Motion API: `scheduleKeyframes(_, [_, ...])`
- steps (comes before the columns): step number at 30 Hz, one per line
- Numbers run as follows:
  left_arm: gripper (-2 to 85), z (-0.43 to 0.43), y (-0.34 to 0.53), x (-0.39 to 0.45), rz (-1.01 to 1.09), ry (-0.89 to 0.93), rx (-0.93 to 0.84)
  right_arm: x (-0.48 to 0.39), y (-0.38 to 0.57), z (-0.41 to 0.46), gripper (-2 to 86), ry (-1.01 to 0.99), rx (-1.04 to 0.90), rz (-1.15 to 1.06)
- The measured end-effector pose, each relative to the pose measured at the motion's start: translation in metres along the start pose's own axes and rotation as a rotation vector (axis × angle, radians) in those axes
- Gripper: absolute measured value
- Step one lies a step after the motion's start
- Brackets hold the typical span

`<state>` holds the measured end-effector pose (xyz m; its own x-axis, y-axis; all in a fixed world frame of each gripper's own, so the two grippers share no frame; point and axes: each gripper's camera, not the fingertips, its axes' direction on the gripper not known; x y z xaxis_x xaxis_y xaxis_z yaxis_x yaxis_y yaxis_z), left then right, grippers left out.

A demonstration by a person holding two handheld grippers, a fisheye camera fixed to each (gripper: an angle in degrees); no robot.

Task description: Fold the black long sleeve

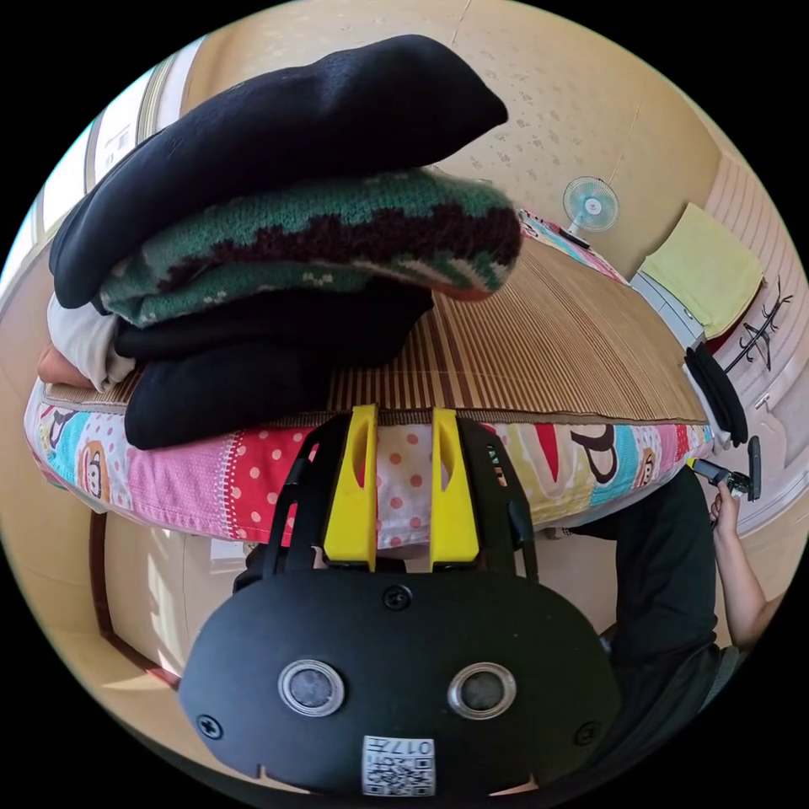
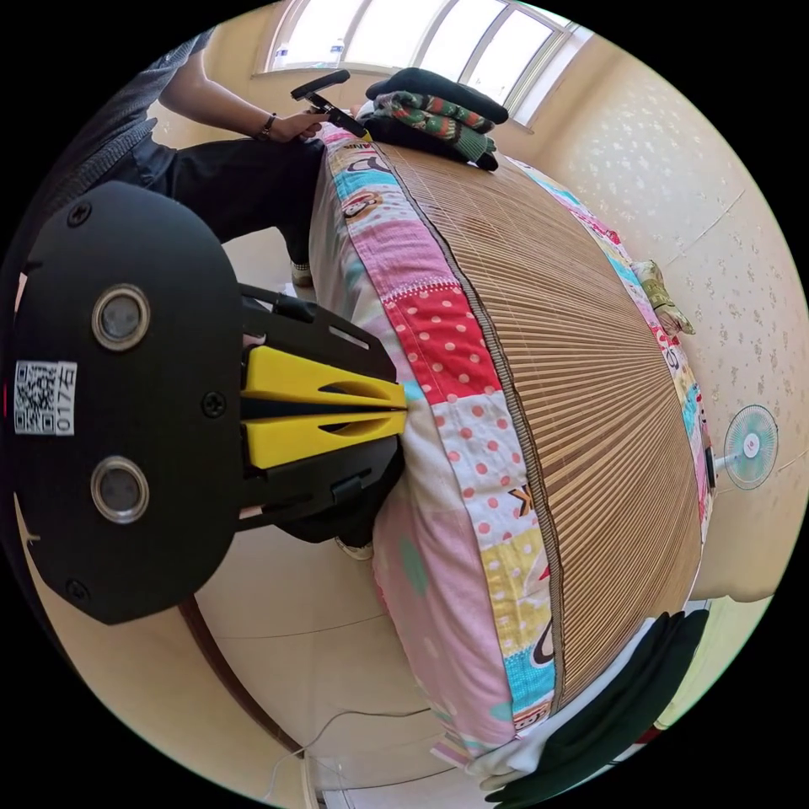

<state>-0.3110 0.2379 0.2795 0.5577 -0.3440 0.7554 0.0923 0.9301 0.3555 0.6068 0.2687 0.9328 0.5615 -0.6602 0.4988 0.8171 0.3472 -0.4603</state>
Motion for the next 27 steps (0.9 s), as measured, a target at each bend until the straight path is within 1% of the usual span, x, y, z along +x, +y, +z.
scheduleKeyframes(5, [10.0, 0.002, -0.001, 0.014, 0.014, -0.027, 0.001, 0.005, -0.003, -0.001, 0.6, -0.004, -0.001, 0.002])
scheduleKeyframes(18, [10.0, 0.010, 0.001, 0.025, -0.005, 0.006, 0.006, 0.016, -0.011, -0.003, 0.7, -0.012, -0.006, 0.002])
scheduleKeyframes(27, [10.0, 0.018, 0.005, 0.034, 0.000, -0.013, 0.006, 0.016, -0.015, -0.004, 0.5, -0.008, -0.003, 0.001])
